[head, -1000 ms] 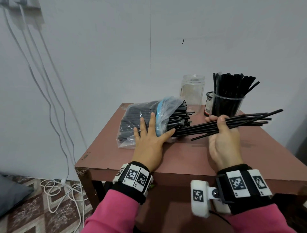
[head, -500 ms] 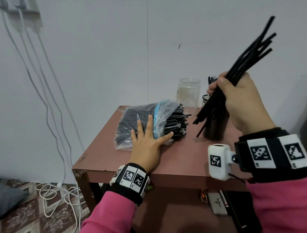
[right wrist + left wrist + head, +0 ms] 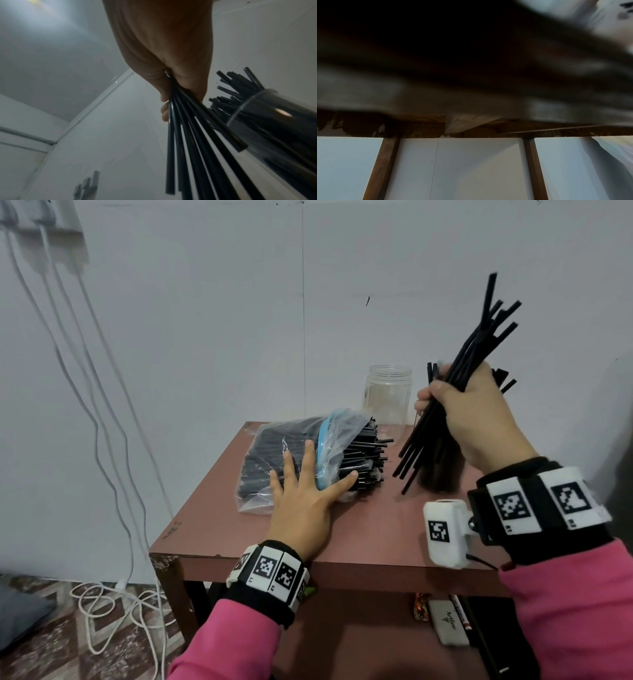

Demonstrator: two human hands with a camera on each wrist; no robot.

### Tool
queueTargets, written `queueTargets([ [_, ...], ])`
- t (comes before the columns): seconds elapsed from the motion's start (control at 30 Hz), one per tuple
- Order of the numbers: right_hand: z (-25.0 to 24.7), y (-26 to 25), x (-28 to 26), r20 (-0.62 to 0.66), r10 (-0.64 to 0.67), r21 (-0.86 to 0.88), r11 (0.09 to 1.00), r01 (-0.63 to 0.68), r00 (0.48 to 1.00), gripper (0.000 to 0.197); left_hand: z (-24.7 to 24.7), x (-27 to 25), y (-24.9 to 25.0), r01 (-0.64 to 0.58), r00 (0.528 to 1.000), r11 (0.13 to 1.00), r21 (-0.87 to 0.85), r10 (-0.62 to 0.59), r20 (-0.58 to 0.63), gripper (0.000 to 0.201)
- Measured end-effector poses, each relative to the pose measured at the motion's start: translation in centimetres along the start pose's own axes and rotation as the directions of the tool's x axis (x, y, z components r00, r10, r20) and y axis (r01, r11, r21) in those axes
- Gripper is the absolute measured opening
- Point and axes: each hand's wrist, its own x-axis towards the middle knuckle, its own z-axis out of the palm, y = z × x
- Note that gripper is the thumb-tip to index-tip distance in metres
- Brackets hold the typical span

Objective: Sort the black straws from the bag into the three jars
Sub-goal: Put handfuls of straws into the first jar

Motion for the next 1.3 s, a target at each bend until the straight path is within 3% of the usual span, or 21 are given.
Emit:
queueTargets([
  [0.13,-0.6,-1.5,0.9,0.023,0.019,0.153,0.988,-0.023,1.0,0.016,0.0,-0.2,0.0,-0.123,0.969,0.978,-0.168,0.082,-0.234,0.056],
  [0.2,-0.7,-1.8,0.8,0.039,0.039,0.254,0.966,-0.048,0.998,0.013,-0.7,-0.7,0.8,-0.194,0.925,0.887,-0.419,0.022,-0.38,0.054],
  [0.23,-0.8,-1.9,0.7,0.053,0.061,0.321,0.944,-0.075,0.997,0.013,-1.2,-1.0,1.5,-0.189,0.915,0.785,-0.59,-0.078,-0.396,0.051],
  [0.3,-0.9,-2.2,0.2,0.101,0.129,0.456,0.875,-0.162,0.986,0.012,-2.8,-1.2,3.3,-0.116,0.889,0.482,-0.869,-0.339,-0.307,0.039],
  [0.37,-0.6,-2.2,-0.3,0.142,0.193,0.567,0.788,-0.239,0.971,0.014,-4.0,-0.9,4.8,-0.016,0.828,0.107,-0.994,-0.556,-0.073,0.022],
  [0.43,0.0,-2.1,-0.8,0.157,0.212,0.626,0.734,-0.263,0.965,0.016,-4.5,0.1,5.5,0.069,0.775,-0.336,-0.939,-0.575,0.263,0.031],
  [0.47,0.4,-1.9,-1.1,0.145,0.208,0.63,0.734,-0.252,0.967,0.016,-4.7,0.6,5.7,0.115,0.753,-0.488,-0.865,-0.525,0.396,0.04],
  [0.5,0.7,-1.6,-1.4,0.118,0.196,0.625,0.747,-0.226,0.973,0.014,-4.9,0.9,5.8,0.161,0.734,-0.564,-0.81,-0.48,0.48,0.046],
  [0.57,1.3,-1.2,-2.0,0.035,0.156,0.61,0.779,-0.145,0.987,0.015,-5.2,1.3,6.0,0.193,0.716,-0.607,-0.771,-0.451,0.534,0.044],
  [0.7,2.6,-0.5,-3.1,-0.07,0.091,0.586,0.81,-0.033,0.993,0.023,-5.7,1.9,7.1,0.115,0.735,-0.612,-0.783,-0.478,0.481,0.033],
  [0.8,3.8,-0.1,-4.4,0.012,0.074,0.581,0.811,-0.067,0.997,0.016,-6.4,2.0,8.2,0.108,0.763,-0.592,-0.799,-0.466,0.448,0.031],
  [0.87,4.3,-0.1,-5.1,0.083,0.071,0.572,0.814,-0.106,0.994,0.011,-6.6,2.1,8.6,0.173,0.785,-0.548,-0.818,-0.425,0.45,0.036],
  [1.0,4.3,-0.7,-5.7,0.148,0.04,0.541,0.833,-0.115,0.988,0.009,-6.6,2.0,8.9,0.347,0.747,-0.537,-0.769,-0.337,0.572,0.034],
  [1.07,4.3,-0.7,-6.0,0.19,0.041,0.521,0.843,-0.136,0.981,0.009,-6.5,2.1,8.9,0.35,0.743,-0.58,-0.735,-0.306,0.595,0.03],
  [1.2,3.3,-0.7,-6.3,0.344,0.037,0.427,0.884,-0.191,0.938,0.007,-5.7,2.3,8.6,0.294,0.729,-0.595,-0.748,-0.367,0.578,0.02],
  [1.3,1.5,-1.1,-6.1,0.4,0.058,0.456,0.853,-0.253,0.915,0.009,-4.9,2.0,8.5,0.295,0.709,-0.597,-0.746,-0.387,0.59,0.019],
])
